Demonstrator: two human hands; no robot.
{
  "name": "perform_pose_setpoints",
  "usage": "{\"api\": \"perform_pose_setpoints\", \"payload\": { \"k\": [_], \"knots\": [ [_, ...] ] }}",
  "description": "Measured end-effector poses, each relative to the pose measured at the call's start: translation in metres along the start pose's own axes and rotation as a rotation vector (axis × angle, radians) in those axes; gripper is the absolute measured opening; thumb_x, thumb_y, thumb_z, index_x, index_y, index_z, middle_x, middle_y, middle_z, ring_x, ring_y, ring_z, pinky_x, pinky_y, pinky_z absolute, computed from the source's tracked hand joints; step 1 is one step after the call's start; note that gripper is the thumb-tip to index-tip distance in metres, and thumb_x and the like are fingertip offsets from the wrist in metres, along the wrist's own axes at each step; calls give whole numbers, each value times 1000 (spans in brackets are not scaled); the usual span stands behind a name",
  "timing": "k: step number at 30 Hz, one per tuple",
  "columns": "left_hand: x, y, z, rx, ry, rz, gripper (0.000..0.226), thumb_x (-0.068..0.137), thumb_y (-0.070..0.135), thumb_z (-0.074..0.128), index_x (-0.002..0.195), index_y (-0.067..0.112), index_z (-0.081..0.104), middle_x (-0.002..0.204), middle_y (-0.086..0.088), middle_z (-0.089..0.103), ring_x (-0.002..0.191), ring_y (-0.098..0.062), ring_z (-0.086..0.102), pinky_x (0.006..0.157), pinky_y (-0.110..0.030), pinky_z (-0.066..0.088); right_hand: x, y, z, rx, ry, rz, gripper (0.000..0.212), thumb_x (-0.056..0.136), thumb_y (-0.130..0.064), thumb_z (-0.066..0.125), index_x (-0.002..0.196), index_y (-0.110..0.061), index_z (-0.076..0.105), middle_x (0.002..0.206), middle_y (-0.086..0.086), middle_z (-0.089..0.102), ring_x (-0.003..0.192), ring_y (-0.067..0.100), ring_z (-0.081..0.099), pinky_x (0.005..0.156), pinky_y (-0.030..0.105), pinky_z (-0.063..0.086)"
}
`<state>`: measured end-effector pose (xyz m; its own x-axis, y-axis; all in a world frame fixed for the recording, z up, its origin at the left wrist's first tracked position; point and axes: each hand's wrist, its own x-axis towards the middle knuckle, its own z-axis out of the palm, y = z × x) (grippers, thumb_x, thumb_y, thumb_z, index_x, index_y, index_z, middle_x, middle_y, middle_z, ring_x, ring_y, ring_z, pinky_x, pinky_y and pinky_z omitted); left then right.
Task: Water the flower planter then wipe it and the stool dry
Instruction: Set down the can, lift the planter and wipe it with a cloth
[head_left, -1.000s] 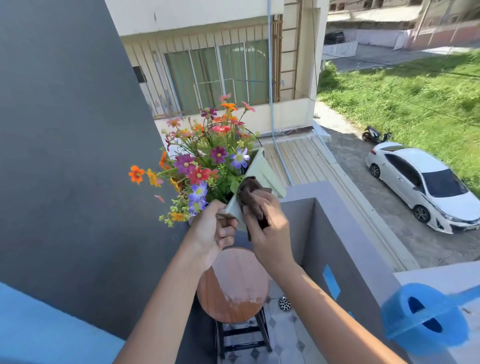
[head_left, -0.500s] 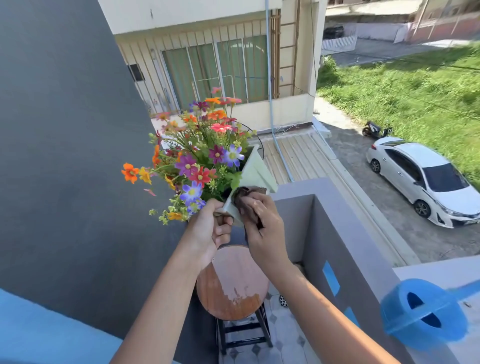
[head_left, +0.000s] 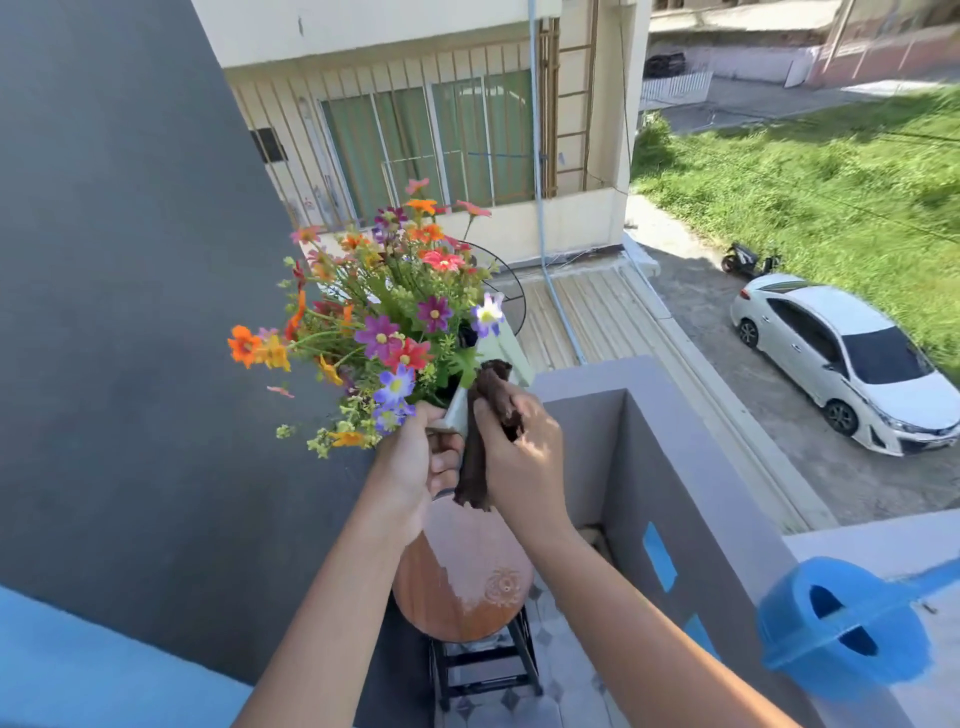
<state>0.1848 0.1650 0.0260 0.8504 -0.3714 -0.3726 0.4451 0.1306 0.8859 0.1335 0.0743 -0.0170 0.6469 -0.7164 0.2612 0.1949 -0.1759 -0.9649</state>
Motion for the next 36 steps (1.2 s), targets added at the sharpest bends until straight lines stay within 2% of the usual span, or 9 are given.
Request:
{"api": "perform_pose_setpoints", "payload": {
  "k": [2, 5, 10, 18, 21, 24, 27, 32, 36],
  "knots": [
    [-3, -1, 2, 5, 2, -2, 20, 94, 15, 44, 76, 9, 49, 53, -5, 48, 34, -8, 28, 36, -20, 18, 8, -8, 2, 104, 9, 25, 13, 94, -13, 64, 105, -13, 70, 98, 5, 71, 88, 8, 65, 78, 16, 48],
    [-6, 1, -2, -29, -65, -5, 17, 94, 16, 44, 79, 9, 47, 56, -5, 48, 35, -8, 28, 35, -20, 19, 23, -2, -1, 31, 48, -15, 14, 95, -24, 62, 107, -18, 67, 97, 12, 68, 87, 25, 65, 80, 38, 53],
    [-11, 4, -2, -33, -124, 31, 21, 95, 16, 42, 75, 11, 48, 60, -5, 46, 37, -7, 28, 36, -20, 18, 32, 33, -15, -188, 83, 77, 20, 95, -22, 57, 110, -13, 66, 97, 6, 68, 88, 21, 61, 85, 45, 53],
    [-11, 0, 3, 107, -43, 65, 20, 95, 17, 42, 78, 10, 47, 53, -1, 50, 37, -7, 28, 39, -22, 17, -2, -1, -11, 45, 65, -38, 18, 95, -7, 63, 107, -19, 67, 107, 4, 69, 96, 4, 63, 83, 13, 46],
    [-11, -5, 7, 95, -54, 31, 17, 96, 17, 41, 83, 9, 48, 53, -1, 51, 38, -7, 29, 37, -20, 19, 11, -14, -10, 127, 99, -8, 17, 96, -11, 63, 112, -12, 68, 107, 8, 71, 95, 10, 66, 82, 21, 50],
    [-17, -5, 9, 77, -97, 5, 24, 95, 16, 41, 75, 8, 50, 56, -4, 49, 38, -8, 29, 35, -20, 20, 32, -16, -14, 144, 166, 8, 18, 98, -20, 61, 114, -16, 67, 106, 7, 72, 96, 15, 67, 83, 23, 52],
    [-19, -5, 8, 70, -139, 11, 26, 96, 15, 41, 74, 8, 52, 57, -5, 49, 37, -7, 30, 36, -20, 21, 56, -2, -21, -37, 251, -17, 24, 98, -24, 59, 116, -10, 67, 107, 5, 69, 97, 16, 62, 85, 26, 46],
    [-15, -2, 3, 88, -140, 11, 28, 97, 15, 39, 73, 7, 52, 58, -5, 47, 36, -7, 28, 35, -20, 20, 65, 32, -36, -158, 258, 126, 16, 97, -15, 56, 81, -11, 58, 79, 10, 61, 75, 25, 55, 68, 29, 35],
    [-10, -4, 5, 152, -118, -16, 29, 96, 15, 40, 71, 8, 52, 54, -3, 51, 34, -6, 30, 35, -20, 20, 70, 17, -29, -121, 246, 100, 19, 96, -21, 58, 85, -7, 63, 75, 7, 61, 68, 18, 52, 64, 31, 40]
  ]
}}
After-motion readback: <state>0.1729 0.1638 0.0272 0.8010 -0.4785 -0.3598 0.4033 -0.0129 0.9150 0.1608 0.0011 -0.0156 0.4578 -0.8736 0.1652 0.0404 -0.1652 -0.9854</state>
